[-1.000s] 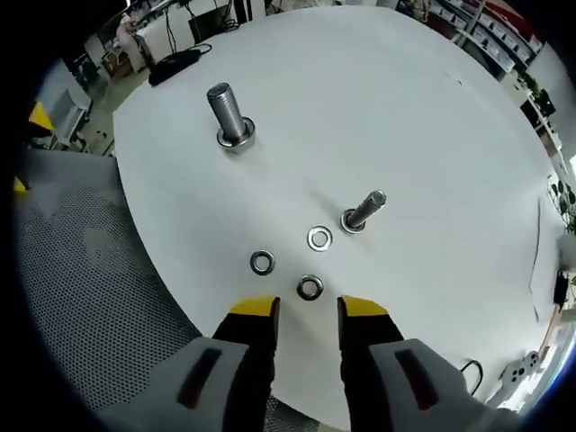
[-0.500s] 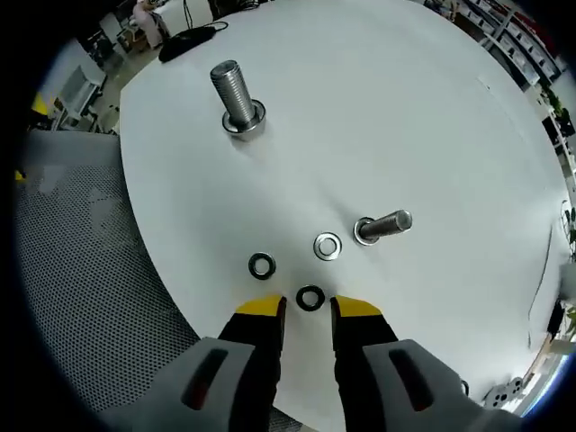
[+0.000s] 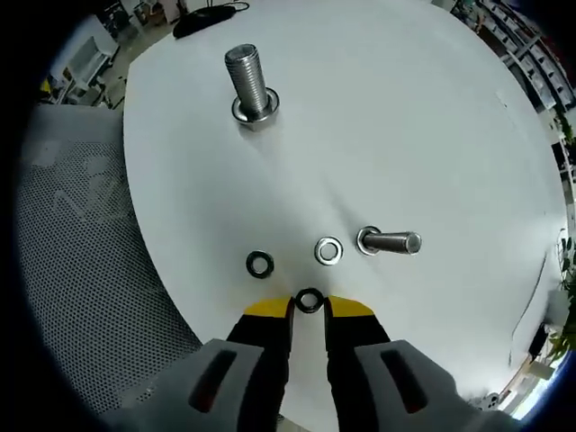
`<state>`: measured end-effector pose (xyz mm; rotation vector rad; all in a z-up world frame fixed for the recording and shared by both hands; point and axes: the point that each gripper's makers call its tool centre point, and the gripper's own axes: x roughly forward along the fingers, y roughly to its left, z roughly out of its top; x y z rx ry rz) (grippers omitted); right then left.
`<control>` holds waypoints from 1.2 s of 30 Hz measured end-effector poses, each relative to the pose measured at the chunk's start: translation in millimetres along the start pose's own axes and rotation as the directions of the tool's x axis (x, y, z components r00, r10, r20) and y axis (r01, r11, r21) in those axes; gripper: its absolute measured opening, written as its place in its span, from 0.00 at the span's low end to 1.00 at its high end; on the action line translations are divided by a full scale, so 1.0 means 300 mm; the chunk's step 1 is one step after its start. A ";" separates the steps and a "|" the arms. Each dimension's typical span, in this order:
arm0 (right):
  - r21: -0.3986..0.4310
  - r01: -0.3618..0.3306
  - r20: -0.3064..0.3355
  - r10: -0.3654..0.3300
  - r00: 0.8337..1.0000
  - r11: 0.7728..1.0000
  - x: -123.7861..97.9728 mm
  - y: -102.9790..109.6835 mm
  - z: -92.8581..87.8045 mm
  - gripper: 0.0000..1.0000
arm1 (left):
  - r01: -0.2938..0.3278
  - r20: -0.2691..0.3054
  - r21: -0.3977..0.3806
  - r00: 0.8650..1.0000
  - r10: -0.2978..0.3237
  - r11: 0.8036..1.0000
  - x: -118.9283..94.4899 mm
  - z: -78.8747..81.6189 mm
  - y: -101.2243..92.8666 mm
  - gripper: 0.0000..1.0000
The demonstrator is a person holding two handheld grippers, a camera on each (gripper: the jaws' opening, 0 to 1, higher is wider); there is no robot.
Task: Place the washer onto the threaded stud by aligning its center hole with the stud, sliding it down to the base, and recovering from edge contact or off-axis alignment until the washer reaches the visible bottom stop.
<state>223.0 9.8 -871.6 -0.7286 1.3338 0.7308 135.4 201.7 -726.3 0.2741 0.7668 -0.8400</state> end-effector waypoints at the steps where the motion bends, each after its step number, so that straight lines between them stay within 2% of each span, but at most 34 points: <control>1: -0.008 0.002 -0.005 -0.002 1.000 1.000 0.000 0.000 0.000 0.16 | -0.002 0.001 -0.001 1.000 0.002 1.000 0.000 0.001 0.001 0.26; 3: -0.008 0.003 -0.020 -0.003 1.000 1.000 -0.001 -0.002 0.001 0.16 | 0.000 -0.003 -0.002 1.000 0.000 1.000 0.001 -0.003 0.001 0.26; 5: 0.026 0.016 -0.041 -0.015 0.999 1.000 0.002 -0.003 -0.001 0.16 | 0.002 -0.009 0.001 1.000 -0.002 1.000 0.002 -0.007 -0.002 0.26; 8: 0.070 0.076 -0.074 -0.071 0.995 0.995 0.004 -0.005 0.000 0.15 | 0.001 -0.010 0.000 1.000 -0.001 1.000 0.001 -0.007 -0.001 0.26; 11: 0.035 0.103 -0.070 -0.100 0.992 0.994 0.012 -0.001 -0.004 0.15 | -0.001 -0.007 0.000 1.000 0.001 1.000 0.002 -0.004 0.001 0.26; 13: 0.028 0.089 -0.064 -0.087 0.994 0.996 0.009 -0.005 -0.008 0.15 | -0.002 -0.005 0.000 1.000 0.002 1.000 0.001 -0.003 0.002 0.26; 16: 0.104 0.050 -0.028 -0.047 0.999 0.993 0.008 -0.008 -0.007 0.15 | -0.003 -0.006 0.000 1.000 0.003 1.000 0.001 -0.003 0.003 0.25; 22: 0.141 0.085 0.028 -0.090 0.996 0.986 -0.003 0.000 -0.010 0.15 | -0.003 -0.014 -0.003 1.000 0.003 1.000 0.002 -0.008 0.004 0.25; 24: 0.167 0.099 0.086 -0.115 0.990 0.981 -0.004 -0.005 -0.004 0.15 | -0.002 -0.011 0.000 1.000 0.002 1.000 0.002 -0.005 0.003 0.25; 26: 0.236 0.072 0.161 -0.112 0.981 0.969 -0.008 -0.006 -0.007 0.15 | -0.003 -0.010 -0.002 1.000 0.003 1.000 0.001 -0.004 0.004 0.25; 27: 0.267 0.059 0.178 -0.109 0.978 0.962 -0.008 -0.006 -0.010 0.15 | -0.004 -0.010 -0.003 1.000 0.004 1.000 0.001 -0.004 0.004 0.25; 29: 0.284 0.035 0.234 -0.105 0.967 0.958 -0.010 -0.007 -0.011 0.15 | -0.007 -0.008 -0.004 1.000 0.007 1.000 0.000 -0.003 0.006 0.25; 36: 0.286 0.063 0.243 -0.136 0.960 0.956 -0.014 -0.007 -0.012 0.15 | -0.004 -0.012 -0.002 1.000 0.004 1.000 0.003 -0.004 0.004 0.25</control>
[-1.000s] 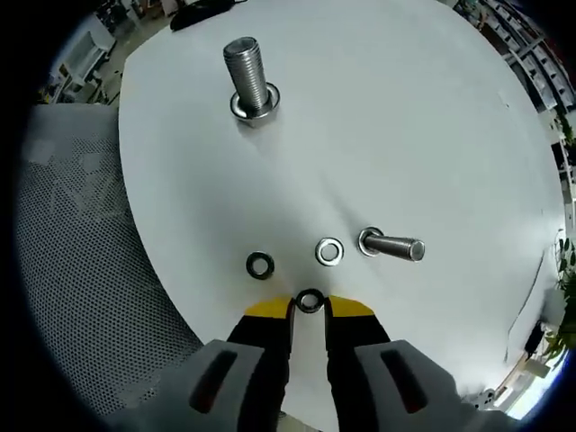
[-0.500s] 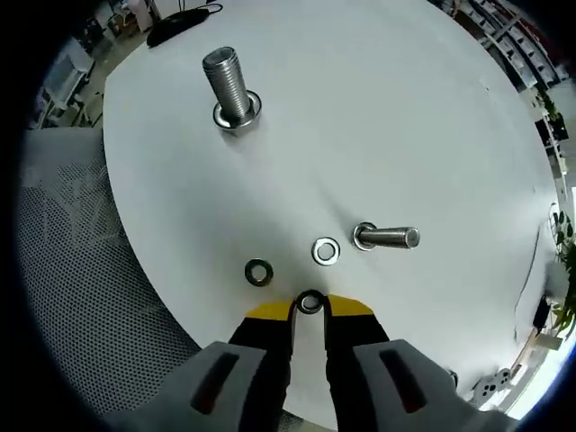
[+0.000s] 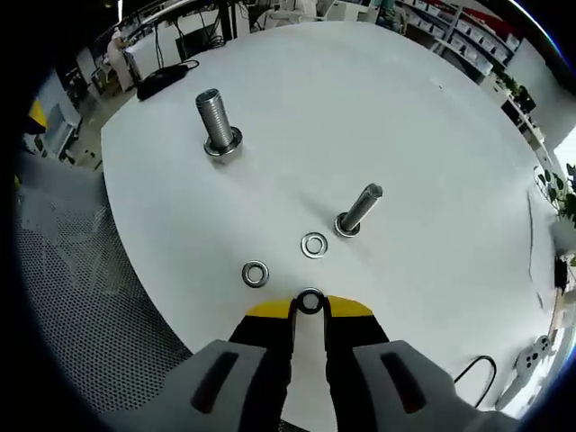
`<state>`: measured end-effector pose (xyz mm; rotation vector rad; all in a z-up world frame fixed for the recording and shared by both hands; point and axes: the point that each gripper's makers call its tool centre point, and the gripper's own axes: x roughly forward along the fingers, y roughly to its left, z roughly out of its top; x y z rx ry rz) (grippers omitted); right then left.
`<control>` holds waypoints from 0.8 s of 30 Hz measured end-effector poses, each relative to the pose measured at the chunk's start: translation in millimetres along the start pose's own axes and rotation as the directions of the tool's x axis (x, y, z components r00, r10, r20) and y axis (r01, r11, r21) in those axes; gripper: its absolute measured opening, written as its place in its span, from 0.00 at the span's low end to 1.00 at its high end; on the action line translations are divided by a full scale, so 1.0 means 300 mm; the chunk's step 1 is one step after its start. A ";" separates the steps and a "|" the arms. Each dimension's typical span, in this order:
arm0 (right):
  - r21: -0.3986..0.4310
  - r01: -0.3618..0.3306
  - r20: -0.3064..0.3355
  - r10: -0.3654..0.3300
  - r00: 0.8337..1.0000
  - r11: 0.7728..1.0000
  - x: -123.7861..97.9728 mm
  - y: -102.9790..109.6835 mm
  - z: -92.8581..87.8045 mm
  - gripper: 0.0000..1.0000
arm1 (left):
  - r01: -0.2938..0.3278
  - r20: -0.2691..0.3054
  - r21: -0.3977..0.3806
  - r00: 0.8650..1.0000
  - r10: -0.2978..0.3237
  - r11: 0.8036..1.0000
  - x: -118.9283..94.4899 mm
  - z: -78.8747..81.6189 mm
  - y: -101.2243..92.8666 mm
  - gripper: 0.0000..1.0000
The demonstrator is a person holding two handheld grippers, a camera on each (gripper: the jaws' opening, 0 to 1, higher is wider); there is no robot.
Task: Place the washer onto the threaded stud by aligning its center hole with the stud, sliding it down to the base, and recovering from edge contact or off-axis alignment until the washer reaches the visible bottom stop.
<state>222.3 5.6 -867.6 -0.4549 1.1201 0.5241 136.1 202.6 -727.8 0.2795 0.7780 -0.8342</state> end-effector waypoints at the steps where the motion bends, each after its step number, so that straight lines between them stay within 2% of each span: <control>1: 0.003 -0.002 0.000 0.002 1.000 1.000 0.000 0.000 0.001 0.15 | 0.002 -0.003 0.000 1.000 -0.002 1.000 0.001 -0.002 -0.001 0.25; 9: 0.054 -0.015 0.023 0.014 1.000 0.998 0.000 -0.003 0.001 0.15 | 0.003 -0.006 0.003 1.000 -0.003 1.000 0.000 -0.005 -0.002 0.25; 11: 0.070 -0.017 0.010 0.016 1.000 0.997 -0.003 -0.002 0.001 0.15 | 0.004 -0.003 0.003 1.000 -0.004 1.000 -0.001 -0.004 -0.002 0.25; 13: 0.122 -0.036 -0.020 0.039 0.999 0.992 -0.005 0.006 -0.005 0.14 | 0.006 -0.006 0.003 1.000 -0.006 1.000 0.000 -0.006 -0.003 0.25; 14: 0.129 -0.042 -0.007 0.044 0.999 0.991 -0.008 0.005 0.003 0.14 | 0.006 -0.007 0.004 1.000 -0.006 1.000 0.000 -0.007 -0.003 0.25; 18: 0.118 -0.026 0.028 0.023 0.999 0.993 -0.041 -0.018 0.041 0.14 | 0.005 -0.002 0.004 1.000 -0.005 1.000 -0.002 -0.005 -0.002 0.25; 24: 0.091 -0.017 0.048 0.012 0.999 0.996 -0.082 -0.055 0.092 0.14 | 0.004 0.002 0.005 1.000 -0.004 1.000 -0.002 -0.003 -0.002 0.25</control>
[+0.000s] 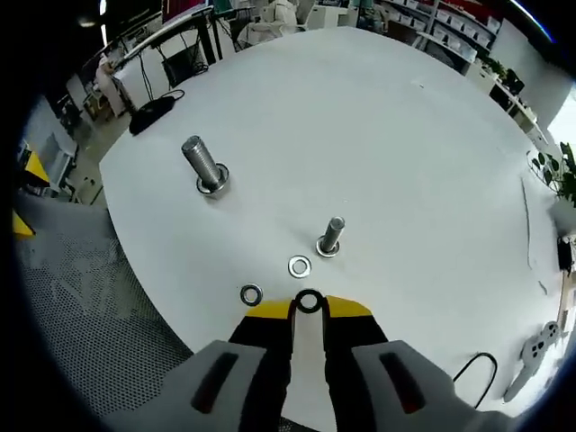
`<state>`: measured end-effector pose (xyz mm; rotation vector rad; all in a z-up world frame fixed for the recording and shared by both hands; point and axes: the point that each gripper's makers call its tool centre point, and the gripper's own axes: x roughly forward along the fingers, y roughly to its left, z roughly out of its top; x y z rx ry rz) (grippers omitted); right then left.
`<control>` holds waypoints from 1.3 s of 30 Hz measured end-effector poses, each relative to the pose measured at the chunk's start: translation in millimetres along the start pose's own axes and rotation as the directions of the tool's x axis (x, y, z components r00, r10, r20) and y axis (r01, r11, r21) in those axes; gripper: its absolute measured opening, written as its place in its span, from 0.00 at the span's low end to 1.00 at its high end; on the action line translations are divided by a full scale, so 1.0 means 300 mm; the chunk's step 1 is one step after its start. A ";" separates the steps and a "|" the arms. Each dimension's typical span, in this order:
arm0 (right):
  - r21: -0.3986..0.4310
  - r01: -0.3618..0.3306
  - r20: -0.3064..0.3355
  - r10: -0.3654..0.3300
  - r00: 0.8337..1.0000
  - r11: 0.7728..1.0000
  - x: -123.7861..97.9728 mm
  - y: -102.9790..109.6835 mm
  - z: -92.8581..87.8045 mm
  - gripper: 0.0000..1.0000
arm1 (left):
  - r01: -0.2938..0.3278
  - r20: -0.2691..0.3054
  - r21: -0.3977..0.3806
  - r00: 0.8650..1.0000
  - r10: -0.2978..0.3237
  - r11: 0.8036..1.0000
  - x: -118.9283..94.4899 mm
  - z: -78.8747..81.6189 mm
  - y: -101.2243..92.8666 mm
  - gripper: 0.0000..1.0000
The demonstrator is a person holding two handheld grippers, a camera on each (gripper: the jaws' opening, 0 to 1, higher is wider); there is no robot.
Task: Place the washer onto the threaded stud by aligning its center hole with the stud, sliding it down to the base, and recovering from edge contact or off-axis alignment until the washer reaches the visible bottom stop.
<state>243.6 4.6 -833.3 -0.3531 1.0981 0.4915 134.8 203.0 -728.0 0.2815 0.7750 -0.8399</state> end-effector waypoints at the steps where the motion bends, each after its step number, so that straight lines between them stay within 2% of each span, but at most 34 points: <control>1: 0.000 0.000 0.002 0.000 1.000 1.000 -0.003 -0.002 0.004 0.14 | 0.000 -0.001 0.001 1.000 0.000 1.000 0.000 -0.001 0.000 0.25; 13: -0.100 0.023 0.067 -0.016 0.998 0.995 -0.096 -0.049 0.116 0.14 | -0.007 0.010 0.002 1.000 0.007 1.000 -0.003 0.006 0.003 0.25; 18: -0.141 0.030 0.095 -0.017 0.995 0.990 -0.119 -0.047 0.168 0.14 | -0.008 0.015 0.002 1.000 0.008 1.000 -0.004 0.010 0.003 0.25; 25: -0.160 0.014 0.068 -0.003 0.998 0.987 -0.078 -0.020 0.163 0.14 | -0.010 0.014 0.001 1.000 0.010 1.000 -0.005 0.009 0.003 0.25; 29: -0.155 0.016 0.041 -0.010 0.999 0.988 -0.048 -0.025 0.146 0.14 | -0.012 0.013 0.000 1.000 0.012 1.000 -0.005 0.007 0.005 0.25; 32: -0.130 0.007 0.040 -0.002 0.999 0.991 -0.037 -0.024 0.144 0.14 | -0.013 0.012 -0.001 1.000 0.013 1.000 -0.004 0.007 0.006 0.25; 35: -0.148 0.021 0.038 -0.015 0.999 0.989 -0.029 -0.032 0.149 0.14 | -0.013 0.011 -0.001 1.000 0.013 1.000 -0.004 0.005 0.006 0.25; 39: -0.133 0.024 0.033 -0.020 0.999 0.991 -0.026 -0.040 0.152 0.14 | -0.016 0.011 -0.002 1.000 0.016 1.000 -0.004 0.006 0.008 0.25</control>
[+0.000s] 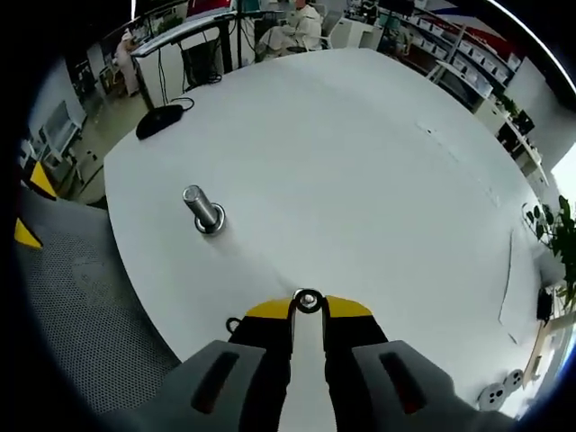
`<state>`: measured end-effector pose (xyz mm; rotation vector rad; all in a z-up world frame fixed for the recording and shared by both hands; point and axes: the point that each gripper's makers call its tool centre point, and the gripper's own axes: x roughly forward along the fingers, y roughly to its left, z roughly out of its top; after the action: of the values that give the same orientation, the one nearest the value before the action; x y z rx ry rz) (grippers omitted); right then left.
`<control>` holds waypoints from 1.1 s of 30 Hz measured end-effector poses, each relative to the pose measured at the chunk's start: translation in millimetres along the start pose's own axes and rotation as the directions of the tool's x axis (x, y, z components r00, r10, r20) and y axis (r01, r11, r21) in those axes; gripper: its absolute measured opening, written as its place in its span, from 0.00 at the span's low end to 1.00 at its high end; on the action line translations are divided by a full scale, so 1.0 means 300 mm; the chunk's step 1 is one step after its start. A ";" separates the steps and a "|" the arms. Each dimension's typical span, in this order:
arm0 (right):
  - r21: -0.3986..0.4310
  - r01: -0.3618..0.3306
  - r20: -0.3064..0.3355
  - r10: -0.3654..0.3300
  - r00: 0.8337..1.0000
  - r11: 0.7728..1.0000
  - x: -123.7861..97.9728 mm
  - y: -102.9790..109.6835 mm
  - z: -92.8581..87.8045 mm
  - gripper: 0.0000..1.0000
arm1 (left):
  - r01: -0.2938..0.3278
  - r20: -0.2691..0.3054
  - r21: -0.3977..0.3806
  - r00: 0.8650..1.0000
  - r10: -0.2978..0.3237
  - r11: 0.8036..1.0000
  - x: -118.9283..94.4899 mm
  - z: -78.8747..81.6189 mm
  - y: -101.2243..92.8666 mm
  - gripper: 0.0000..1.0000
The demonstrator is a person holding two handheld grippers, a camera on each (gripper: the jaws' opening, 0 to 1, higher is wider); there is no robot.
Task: Place the washer onto the threaded stud by aligning its center hole with the stud, sliding it down to the base, and recovering from edge contact or off-axis alignment until the washer reaches the visible bottom stop.
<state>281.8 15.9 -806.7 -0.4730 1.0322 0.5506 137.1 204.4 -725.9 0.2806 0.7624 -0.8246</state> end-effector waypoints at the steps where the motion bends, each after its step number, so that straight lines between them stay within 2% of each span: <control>1: 0.002 -0.001 0.000 0.001 1.000 1.000 0.002 -0.001 0.000 0.14 | 0.000 0.000 0.000 1.000 0.000 1.000 0.000 0.000 0.000 0.25; 5: -0.020 -0.006 -0.015 0.006 1.000 1.000 0.016 0.002 -0.006 0.14 | 0.000 -0.006 -0.002 1.000 0.000 1.000 0.002 -0.004 0.001 0.25; 15: -0.013 -0.024 -0.038 0.024 0.999 1.000 0.062 0.001 -0.025 0.14 | -0.004 -0.016 -0.009 1.000 0.003 1.000 0.004 -0.012 0.006 0.25; 25: 0.027 -0.036 -0.072 0.038 0.997 0.999 0.128 0.004 -0.065 0.14 | -0.004 -0.023 -0.015 1.000 0.004 1.000 0.005 -0.014 0.009 0.25; 33: 0.031 -0.034 -0.100 0.037 0.994 0.999 0.154 0.012 -0.083 0.15 | 0.002 -0.027 -0.014 1.000 -0.002 1.000 0.007 -0.016 0.005 0.25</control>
<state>281.4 13.0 -859.2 -0.4610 1.1455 0.5470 136.6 206.7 -730.9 0.2791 0.7934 -0.8184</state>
